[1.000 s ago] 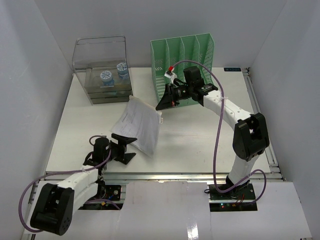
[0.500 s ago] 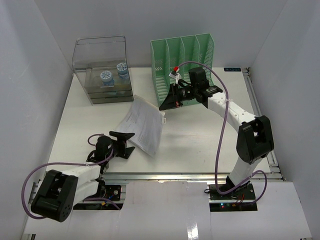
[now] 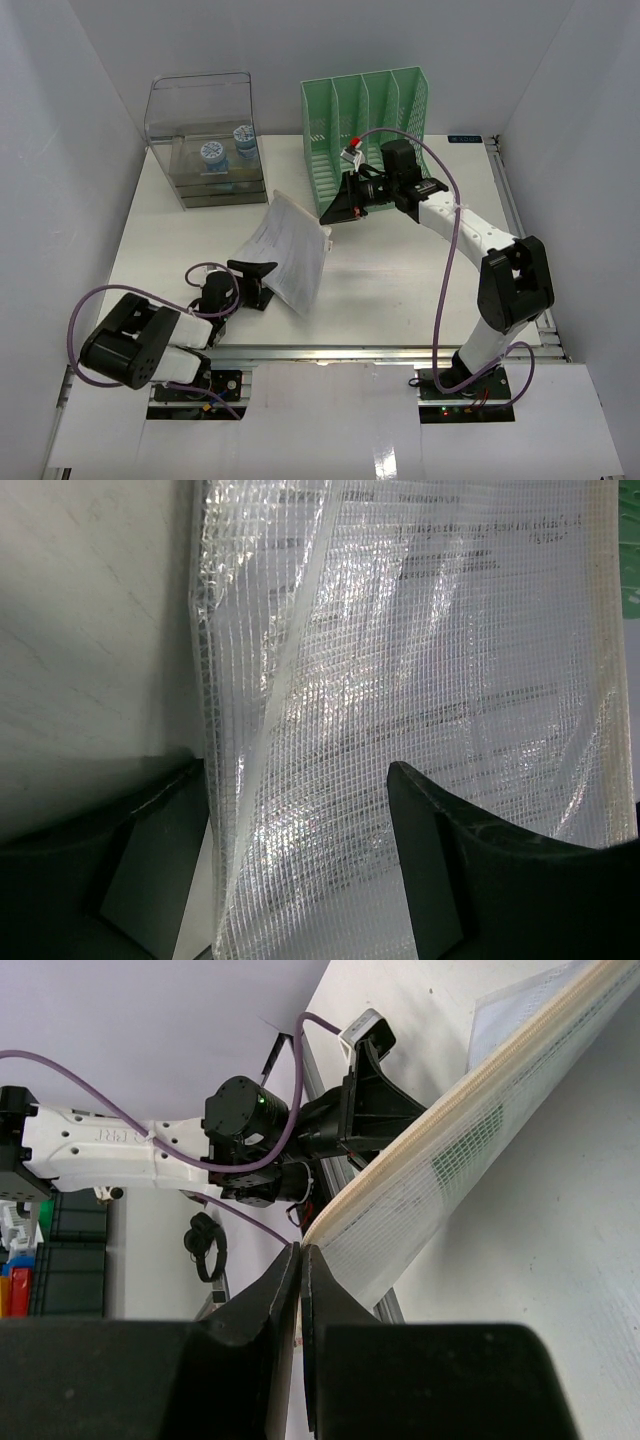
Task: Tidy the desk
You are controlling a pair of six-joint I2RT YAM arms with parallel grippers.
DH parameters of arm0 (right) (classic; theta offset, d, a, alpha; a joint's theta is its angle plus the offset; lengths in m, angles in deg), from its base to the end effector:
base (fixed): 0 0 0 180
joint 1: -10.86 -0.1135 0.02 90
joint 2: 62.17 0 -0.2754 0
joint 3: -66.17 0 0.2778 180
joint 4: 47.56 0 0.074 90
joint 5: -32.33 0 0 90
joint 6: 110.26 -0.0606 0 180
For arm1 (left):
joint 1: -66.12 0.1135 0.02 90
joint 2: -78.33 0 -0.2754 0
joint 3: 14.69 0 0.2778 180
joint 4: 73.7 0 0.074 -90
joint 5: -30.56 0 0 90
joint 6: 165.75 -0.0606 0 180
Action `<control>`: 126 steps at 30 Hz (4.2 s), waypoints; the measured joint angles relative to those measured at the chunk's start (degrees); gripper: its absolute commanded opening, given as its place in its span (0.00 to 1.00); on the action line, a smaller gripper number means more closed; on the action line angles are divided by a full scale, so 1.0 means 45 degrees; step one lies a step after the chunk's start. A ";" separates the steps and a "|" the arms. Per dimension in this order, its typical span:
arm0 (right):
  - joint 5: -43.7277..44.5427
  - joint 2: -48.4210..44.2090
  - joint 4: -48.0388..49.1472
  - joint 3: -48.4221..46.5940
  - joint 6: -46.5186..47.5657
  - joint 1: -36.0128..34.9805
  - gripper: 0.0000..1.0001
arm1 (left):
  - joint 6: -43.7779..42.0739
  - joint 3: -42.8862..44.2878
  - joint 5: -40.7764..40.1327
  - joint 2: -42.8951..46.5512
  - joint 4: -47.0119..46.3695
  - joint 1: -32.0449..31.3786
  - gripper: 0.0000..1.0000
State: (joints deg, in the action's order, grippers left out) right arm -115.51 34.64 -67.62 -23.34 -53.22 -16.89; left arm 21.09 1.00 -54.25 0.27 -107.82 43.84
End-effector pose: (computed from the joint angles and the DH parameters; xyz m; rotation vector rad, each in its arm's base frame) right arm 0.3501 0.2422 0.3028 -0.6123 2.1386 1.6536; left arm 0.1924 -0.0848 0.0732 -1.3807 1.9195 -1.2727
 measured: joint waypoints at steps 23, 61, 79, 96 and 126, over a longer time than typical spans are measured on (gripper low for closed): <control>-0.0320 -0.1495 0.0324 0.2712 0.0350 0.0895 0.08 | -0.0492 0.0702 -0.0320 -0.6769 -0.7337 -0.0472 0.26; 0.3069 -0.1813 -0.6008 0.2993 1.3496 0.0913 0.90 | -1.1382 0.2768 0.2755 0.8228 0.4961 -0.0506 0.02; -0.0501 -0.3127 -0.2161 0.2380 1.3536 0.1069 0.90 | -1.6873 0.5359 0.5632 0.9165 1.0180 -0.0516 0.03; -0.0286 -0.5326 0.2982 0.4875 1.0738 0.1806 0.90 | -1.7859 0.6719 0.7045 0.9882 1.1525 -0.0516 0.02; -0.3211 -0.3537 0.6793 0.7277 0.8808 0.2382 0.90 | -1.6532 0.6762 0.7919 1.0233 0.9968 -0.0516 0.02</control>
State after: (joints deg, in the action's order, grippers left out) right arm -129.96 18.72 -37.05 9.41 -13.58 -6.17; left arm -53.30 31.43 -18.61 46.32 -62.96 41.52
